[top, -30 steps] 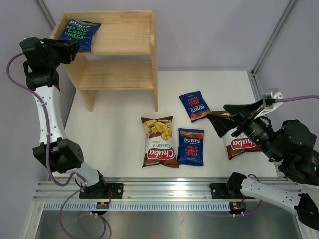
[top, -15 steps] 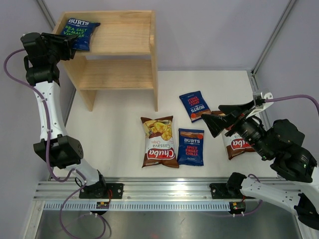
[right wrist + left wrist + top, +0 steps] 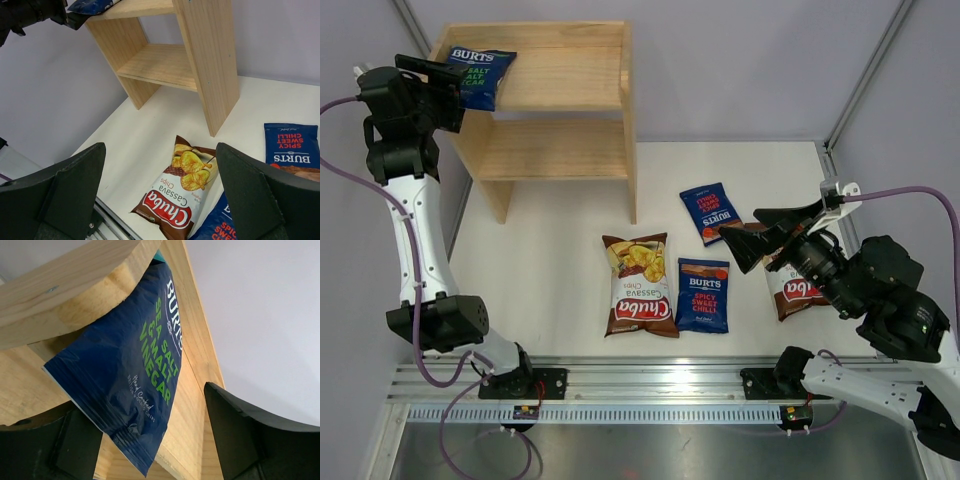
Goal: Place and organize the chips bags onto the shelf
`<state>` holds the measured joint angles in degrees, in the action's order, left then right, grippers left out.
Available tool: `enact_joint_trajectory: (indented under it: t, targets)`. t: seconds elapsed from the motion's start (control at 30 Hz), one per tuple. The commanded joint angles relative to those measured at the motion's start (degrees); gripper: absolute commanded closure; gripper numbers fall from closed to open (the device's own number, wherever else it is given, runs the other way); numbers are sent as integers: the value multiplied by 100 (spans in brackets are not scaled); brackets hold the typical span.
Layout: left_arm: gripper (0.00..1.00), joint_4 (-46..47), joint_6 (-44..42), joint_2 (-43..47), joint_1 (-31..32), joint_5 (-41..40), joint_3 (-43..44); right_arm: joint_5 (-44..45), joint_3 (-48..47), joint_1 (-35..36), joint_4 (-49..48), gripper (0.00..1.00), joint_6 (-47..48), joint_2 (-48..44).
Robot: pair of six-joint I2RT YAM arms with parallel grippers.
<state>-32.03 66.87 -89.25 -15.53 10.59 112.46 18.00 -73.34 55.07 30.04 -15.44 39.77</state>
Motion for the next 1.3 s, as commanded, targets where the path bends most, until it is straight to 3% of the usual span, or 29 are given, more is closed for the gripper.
enact_joint_trajectory:
  t: [0.0, 0.27, 0.47, 0.67, 0.7, 0.73, 0.87, 1.27]
  targets:
    - [20, -804, -473, -145, -12, -294, 293, 63, -136, -14, -209, 1, 41, 119]
    - [16, -1595, -903, -549, 120, -391, 1172, 19, -181, -14, -183, 0, 50, 163]
    - [15, -1710, -1115, -251, 182, -742, 900, -51, -189, -14, -157, 1, 24, 207]
    - [15, -1956, -1247, -505, 191, -462, 1076, -103, -172, -14, -157, 0, 6, 163]
    - [14, -1965, -1264, -523, 199, -453, 1076, -112, -172, -22, -148, 0, -3, 154]
    - [5, -2000, -1316, -584, 191, -409, 1128, -112, -163, -14, -148, 1, -11, 163]
    - [4, -2342, -1422, -909, 191, -259, 1559, -156, -128, -14, -139, 1, -29, 154]
    - [2, -1903, -1054, -1006, 243, -83, 1656, -156, -93, -5, -113, 0, -29, 101]
